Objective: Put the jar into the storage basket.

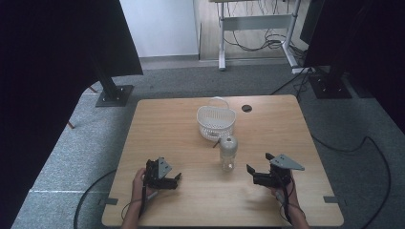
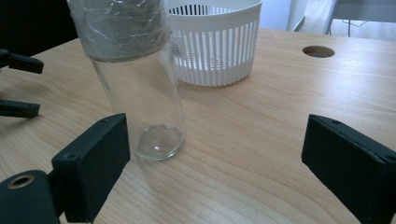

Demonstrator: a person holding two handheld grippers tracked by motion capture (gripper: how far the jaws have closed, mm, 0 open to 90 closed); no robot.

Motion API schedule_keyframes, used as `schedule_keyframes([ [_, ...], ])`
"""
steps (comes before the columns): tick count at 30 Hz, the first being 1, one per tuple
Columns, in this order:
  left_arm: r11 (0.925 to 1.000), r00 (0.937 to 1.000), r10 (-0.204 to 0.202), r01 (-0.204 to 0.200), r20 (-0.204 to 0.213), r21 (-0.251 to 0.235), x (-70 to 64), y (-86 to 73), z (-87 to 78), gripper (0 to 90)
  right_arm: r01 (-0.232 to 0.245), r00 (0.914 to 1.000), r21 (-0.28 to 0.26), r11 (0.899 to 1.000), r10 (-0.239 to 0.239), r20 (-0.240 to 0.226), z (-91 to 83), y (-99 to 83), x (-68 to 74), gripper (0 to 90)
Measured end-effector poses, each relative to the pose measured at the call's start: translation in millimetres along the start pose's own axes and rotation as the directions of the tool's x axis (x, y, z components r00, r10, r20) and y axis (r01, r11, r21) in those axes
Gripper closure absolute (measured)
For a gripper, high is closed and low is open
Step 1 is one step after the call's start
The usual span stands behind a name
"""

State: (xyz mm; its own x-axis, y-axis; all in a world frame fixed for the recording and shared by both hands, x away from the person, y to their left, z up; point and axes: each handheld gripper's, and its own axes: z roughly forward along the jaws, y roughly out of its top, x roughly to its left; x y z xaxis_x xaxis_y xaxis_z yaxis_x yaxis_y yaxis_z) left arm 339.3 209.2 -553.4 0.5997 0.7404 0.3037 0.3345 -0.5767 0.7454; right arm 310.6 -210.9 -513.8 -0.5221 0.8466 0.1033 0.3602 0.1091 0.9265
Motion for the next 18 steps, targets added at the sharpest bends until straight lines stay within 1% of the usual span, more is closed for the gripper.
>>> schedule_keyframes([
  [3,1.0,1.0,0.0,0.0,-0.001,0.0,-0.1,0.0,0.0,7.0,-0.001,0.9999,-0.001,1.0,0.001,-0.013,1.9,1.4,2.5,7.3],
  [10,1.0,1.0,0.0,0.0,-0.002,-0.001,-0.1,0.0,-0.1,7.0,0.019,0.9987,-0.002,1.0,-0.019,-0.047,6.4,5.8,8.8,7.2],
  [18,1.0,1.0,0.001,-0.001,-0.001,-0.002,-0.1,-0.1,-0.2,7.0,0.037,0.996,0.009,0.999,-0.037,-0.082,16.2,8.9,18.9,7.1],
])
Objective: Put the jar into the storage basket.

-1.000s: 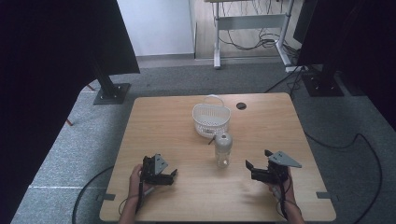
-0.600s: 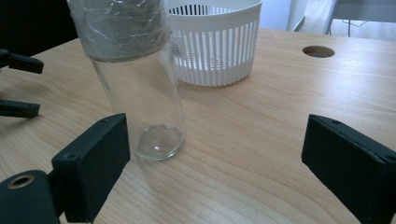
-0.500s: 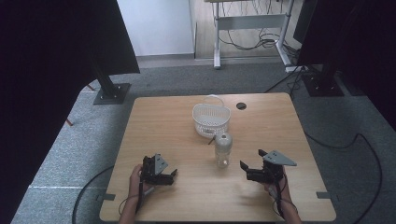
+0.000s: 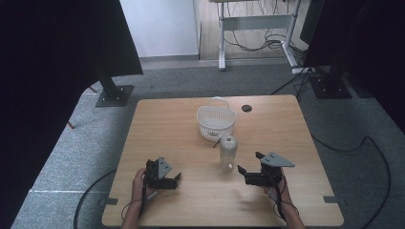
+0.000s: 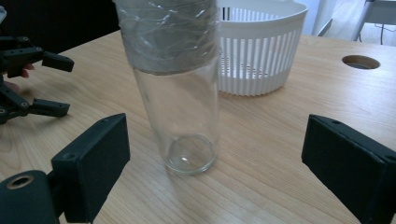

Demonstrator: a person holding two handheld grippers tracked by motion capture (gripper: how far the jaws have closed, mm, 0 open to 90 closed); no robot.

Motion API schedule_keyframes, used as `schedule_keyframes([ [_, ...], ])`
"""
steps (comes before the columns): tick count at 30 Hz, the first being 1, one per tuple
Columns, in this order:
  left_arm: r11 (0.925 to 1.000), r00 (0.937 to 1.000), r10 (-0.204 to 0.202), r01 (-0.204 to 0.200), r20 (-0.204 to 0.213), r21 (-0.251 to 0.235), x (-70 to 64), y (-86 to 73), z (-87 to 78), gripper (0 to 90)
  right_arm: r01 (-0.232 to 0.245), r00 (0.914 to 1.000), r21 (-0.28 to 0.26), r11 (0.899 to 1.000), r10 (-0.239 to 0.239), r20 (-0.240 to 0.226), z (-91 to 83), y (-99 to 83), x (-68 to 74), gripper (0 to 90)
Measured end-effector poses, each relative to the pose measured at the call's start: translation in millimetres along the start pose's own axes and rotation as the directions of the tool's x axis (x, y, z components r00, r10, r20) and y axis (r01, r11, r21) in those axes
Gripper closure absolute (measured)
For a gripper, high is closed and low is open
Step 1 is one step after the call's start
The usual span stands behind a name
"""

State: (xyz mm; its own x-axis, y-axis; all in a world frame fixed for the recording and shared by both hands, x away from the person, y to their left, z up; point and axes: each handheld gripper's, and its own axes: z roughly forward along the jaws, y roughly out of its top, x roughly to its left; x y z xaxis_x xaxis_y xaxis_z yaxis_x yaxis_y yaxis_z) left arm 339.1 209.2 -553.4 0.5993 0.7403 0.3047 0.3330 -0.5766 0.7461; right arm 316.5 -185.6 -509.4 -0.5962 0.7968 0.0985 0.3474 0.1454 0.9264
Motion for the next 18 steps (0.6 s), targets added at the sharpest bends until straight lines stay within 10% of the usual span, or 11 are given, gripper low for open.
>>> schedule_keyframes([
  [18,1.0,1.0,0.006,-0.006,-0.002,0.001,-0.3,0.0,-0.4,7.1,0.029,0.9989,0.025,0.999,-0.028,-0.038,23.4,13.6,19.0,6.7],
])
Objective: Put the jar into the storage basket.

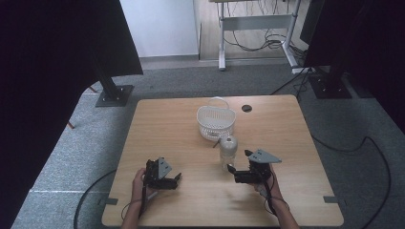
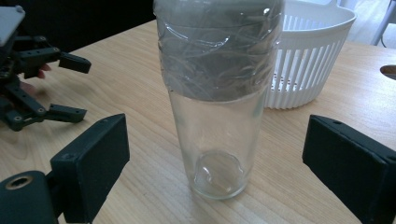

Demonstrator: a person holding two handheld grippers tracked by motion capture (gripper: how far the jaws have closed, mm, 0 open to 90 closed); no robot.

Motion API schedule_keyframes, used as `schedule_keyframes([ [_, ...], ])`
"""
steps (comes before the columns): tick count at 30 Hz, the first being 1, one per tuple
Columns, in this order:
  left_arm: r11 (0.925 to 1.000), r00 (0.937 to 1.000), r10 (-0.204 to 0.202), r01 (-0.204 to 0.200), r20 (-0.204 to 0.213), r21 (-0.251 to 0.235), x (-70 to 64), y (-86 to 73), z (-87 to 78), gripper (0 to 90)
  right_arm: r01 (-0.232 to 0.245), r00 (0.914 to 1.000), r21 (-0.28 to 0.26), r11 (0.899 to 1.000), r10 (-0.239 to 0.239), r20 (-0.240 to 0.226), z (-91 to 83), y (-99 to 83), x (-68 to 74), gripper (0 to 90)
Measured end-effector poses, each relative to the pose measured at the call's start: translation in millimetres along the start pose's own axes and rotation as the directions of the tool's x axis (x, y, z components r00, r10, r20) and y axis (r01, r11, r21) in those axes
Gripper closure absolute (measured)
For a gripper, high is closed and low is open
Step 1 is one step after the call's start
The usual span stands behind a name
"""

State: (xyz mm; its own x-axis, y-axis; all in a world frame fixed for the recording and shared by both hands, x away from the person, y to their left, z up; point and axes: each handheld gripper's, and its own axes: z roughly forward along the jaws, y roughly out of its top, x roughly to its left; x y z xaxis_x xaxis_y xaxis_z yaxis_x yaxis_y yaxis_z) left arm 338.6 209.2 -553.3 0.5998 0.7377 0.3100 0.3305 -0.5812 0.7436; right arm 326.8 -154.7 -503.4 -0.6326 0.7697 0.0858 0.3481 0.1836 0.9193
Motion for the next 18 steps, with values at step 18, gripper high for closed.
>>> schedule_keyframes([
  [18,1.0,1.0,0.001,-0.001,0.003,-0.001,-0.2,0.0,-0.1,7.3,-0.005,0.9997,0.022,1.0,0.004,0.024,20.8,12.2,4.5,4.8],
])
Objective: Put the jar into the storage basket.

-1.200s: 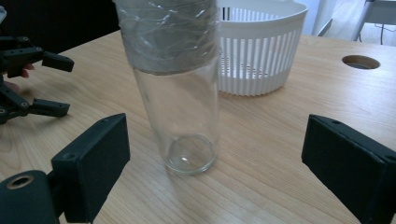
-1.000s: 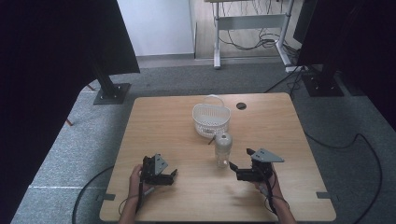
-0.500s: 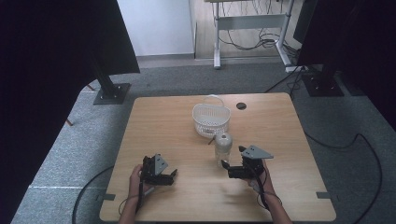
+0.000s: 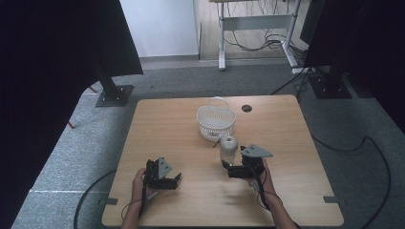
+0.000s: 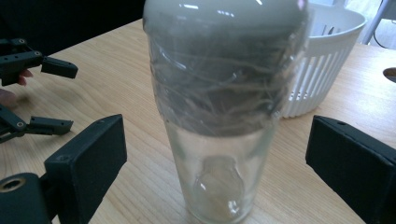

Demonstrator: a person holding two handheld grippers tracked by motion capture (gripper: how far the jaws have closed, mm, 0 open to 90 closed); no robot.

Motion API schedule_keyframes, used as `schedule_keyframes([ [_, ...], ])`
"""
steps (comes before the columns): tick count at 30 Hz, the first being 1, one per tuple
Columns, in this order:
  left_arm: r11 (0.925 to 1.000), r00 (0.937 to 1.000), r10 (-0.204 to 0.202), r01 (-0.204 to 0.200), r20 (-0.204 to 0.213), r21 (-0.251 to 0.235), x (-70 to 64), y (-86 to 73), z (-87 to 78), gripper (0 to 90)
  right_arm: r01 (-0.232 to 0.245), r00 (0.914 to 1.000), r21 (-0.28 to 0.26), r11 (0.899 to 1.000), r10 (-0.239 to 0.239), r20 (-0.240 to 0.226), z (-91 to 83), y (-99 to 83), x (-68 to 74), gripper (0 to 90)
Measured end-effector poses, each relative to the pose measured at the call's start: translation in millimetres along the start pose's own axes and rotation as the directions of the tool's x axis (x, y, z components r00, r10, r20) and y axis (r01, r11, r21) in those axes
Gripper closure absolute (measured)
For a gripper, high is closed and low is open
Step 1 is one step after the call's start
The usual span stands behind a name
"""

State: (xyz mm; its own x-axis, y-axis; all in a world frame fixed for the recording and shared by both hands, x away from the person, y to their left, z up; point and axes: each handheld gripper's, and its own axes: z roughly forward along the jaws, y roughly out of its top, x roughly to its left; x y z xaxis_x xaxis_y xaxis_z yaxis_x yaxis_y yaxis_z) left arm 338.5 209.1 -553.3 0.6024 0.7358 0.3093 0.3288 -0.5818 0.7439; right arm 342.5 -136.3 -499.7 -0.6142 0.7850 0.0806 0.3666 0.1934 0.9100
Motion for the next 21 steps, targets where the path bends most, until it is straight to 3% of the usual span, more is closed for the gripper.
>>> schedule_keyframes([
  [12,1.0,1.0,0.0,0.0,0.0,0.0,-0.2,0.0,0.0,7.4,-0.012,0.9997,-0.013,1.0,0.012,0.022,16.8,10.2,1.6,9.1],
  [21,1.0,1.0,0.0,0.0,0.0,0.0,-0.2,0.0,0.1,7.5,-0.011,0.9985,-0.019,1.0,0.012,0.054,25.2,9.3,3.0,25.1],
])
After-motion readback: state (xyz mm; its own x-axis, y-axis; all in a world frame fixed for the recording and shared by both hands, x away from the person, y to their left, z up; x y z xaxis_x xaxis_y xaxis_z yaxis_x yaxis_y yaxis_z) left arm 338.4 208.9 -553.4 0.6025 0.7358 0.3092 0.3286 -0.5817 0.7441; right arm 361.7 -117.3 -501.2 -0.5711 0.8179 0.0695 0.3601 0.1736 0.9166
